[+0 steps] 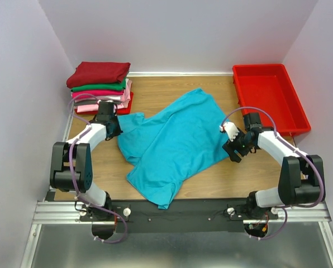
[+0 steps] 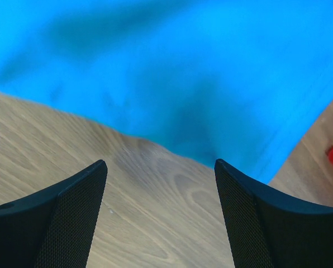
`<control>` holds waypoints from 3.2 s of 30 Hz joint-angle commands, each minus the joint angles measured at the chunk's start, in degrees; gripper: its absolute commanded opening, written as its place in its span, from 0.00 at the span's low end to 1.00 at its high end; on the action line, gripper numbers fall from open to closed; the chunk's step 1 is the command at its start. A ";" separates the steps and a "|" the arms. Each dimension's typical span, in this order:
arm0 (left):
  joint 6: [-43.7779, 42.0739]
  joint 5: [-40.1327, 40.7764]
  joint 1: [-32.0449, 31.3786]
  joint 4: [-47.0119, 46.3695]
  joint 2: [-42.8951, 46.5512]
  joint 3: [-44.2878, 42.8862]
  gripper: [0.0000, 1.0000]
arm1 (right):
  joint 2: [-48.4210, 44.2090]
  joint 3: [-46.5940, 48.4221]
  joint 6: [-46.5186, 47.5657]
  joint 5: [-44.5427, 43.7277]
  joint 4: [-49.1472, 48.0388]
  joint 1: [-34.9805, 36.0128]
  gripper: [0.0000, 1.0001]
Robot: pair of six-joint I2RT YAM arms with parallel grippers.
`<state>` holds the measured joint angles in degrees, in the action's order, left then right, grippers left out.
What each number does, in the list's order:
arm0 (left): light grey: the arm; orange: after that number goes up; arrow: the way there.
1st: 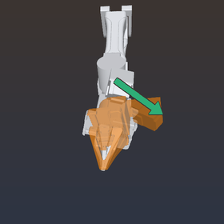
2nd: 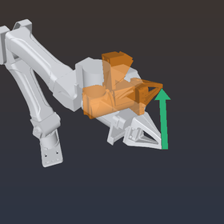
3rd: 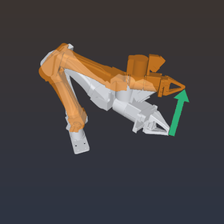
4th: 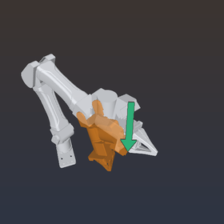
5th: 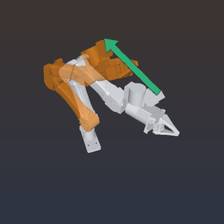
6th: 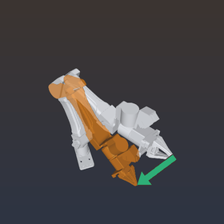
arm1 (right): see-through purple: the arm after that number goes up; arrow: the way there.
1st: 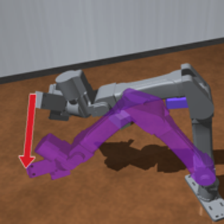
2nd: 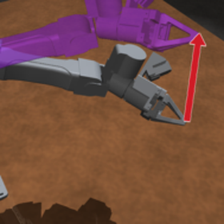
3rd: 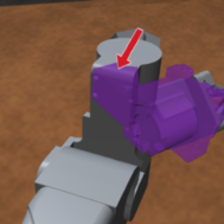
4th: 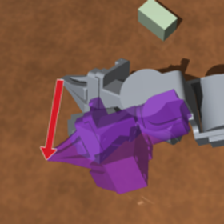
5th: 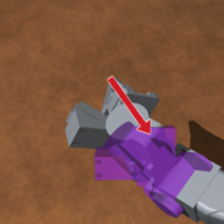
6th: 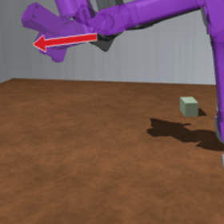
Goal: Fold and stack the t-shirts
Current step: Flatten the tshirt out
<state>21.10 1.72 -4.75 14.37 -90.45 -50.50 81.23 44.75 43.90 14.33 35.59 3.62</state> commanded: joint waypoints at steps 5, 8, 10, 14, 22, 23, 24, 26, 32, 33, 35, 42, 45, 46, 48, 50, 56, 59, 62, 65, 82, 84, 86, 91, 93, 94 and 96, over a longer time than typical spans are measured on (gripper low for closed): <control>-2.56 5.67 2.64 2.77 -1.12 -4.16 0.00 | 0.42 -2.04 15.24 6.76 1.32 -0.63 0.84; -2.91 4.53 2.64 2.94 -1.04 -5.31 0.00 | 2.17 0.24 19.11 10.89 2.46 -0.63 0.83; -3.09 4.52 2.64 3.21 -0.78 -6.10 0.00 | 2.79 1.99 22.00 13.34 3.07 -0.54 0.81; -3.44 4.52 2.64 3.47 -0.42 -6.89 0.00 | 5.24 3.06 28.60 14.33 3.34 -0.54 0.81; -4.14 4.96 2.64 3.29 -0.34 -7.42 0.00 | 12.99 4.82 30.98 9.50 4.30 -0.37 0.47; -4.14 4.96 2.64 3.30 -0.08 -7.51 0.00 | 12.99 4.56 30.98 9.49 4.31 -0.37 0.47; -4.40 5.57 2.64 3.30 0.19 -7.42 0.00 | 12.55 3.86 31.59 9.06 4.83 -0.45 0.36; -4.67 6.19 2.64 3.12 0.98 -7.33 0.00 | 8.70 2.02 32.91 7.56 6.76 -0.45 0.25; -5.11 8.39 2.64 2.50 2.13 -7.51 0.00 | -5.89 -5.99 37.48 0.37 14.84 -0.45 0.03; -5.28 8.74 2.64 2.33 1.95 -7.77 0.00 | -9.48 -6.25 37.84 -0.61 16.51 -0.45 0.03; -5.37 10.23 2.64 2.33 1.51 -8.30 0.00 | -12.57 -6.69 38.80 -3.68 21.26 -0.37 0.01; -7.30 5.86 2.56 1.54 0.89 -10.41 0.00 | -17.69 -5.03 37.85 -1.42 31.81 -0.45 0.10; -7.83 4.44 2.47 1.36 2.38 -8.75 0.00 | -17.34 -0.83 35.04 1.57 32.87 -0.37 0.47; -7.92 3.31 2.47 1.45 2.74 -8.22 0.02 | -16.64 0.76 33.20 4.45 33.22 -0.37 0.58; -7.66 2.77 2.47 1.63 3.53 -6.81 0.18 | -15.50 4.20 29.51 7.54 31.30 -0.45 0.77; -7.04 3.20 2.47 1.80 4.14 -6.02 0.37 | -11.83 9.72 21.78 12.36 25.60 -0.45 0.82; -6.43 8.47 2.47 1.71 9.15 -4.61 0.70 | 6.71 27.47 -3.52 27.82 11.62 -0.19 0.78; -7.65 10.32 2.56 1.01 12.57 -3.29 0.78 | 19.63 39.12 -15.48 29.44 6.69 0.95 0.71; -9.49 7.09 3.34 -3.19 16.88 0.48 0.81 | 32.38 52.21 -24.02 26.74 4.75 1.57 0.63; -9.85 4.09 4.22 -4.88 18.21 2.60 0.81 | 43.55 60.95 -29.47 21.56 3.61 1.48 0.61; -10.47 0.92 4.31 -6.02 18.30 2.69 0.80 | 58.95 74.16 -28.96 19.69 3.69 1.48 0.47; -10.47 0.92 4.31 -6.20 18.47 2.86 0.79 | 59.30 74.60 -29.22 19.95 3.69 1.57 0.44; -10.47 0.92 4.31 -6.11 18.56 2.95 0.79 | 59.66 74.87 -29.22 19.86 3.69 1.48 0.42; -10.38 0.40 4.31 -6.37 18.39 3.04 0.79 | 59.83 75.65 -28.87 19.51 3.69 1.57 0.29; -10.38 0.48 4.31 -6.29 18.30 2.95 0.79 | 60.01 76.62 -28.70 19.07 3.61 1.48 0.16; -10.38 0.57 4.31 -6.37 18.38 3.04 0.79 | 60.18 77.15 -28.61 18.81 3.52 1.48 0.07; -10.38 0.66 4.31 -6.29 18.47 3.21 0.79 | 60.19 79.08 -28.69 18.63 3.69 1.48 0.00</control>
<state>11.51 3.53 -0.80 9.10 -71.70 -47.29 140.31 119.92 15.03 33.80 39.77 4.86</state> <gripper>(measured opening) 0.790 0.047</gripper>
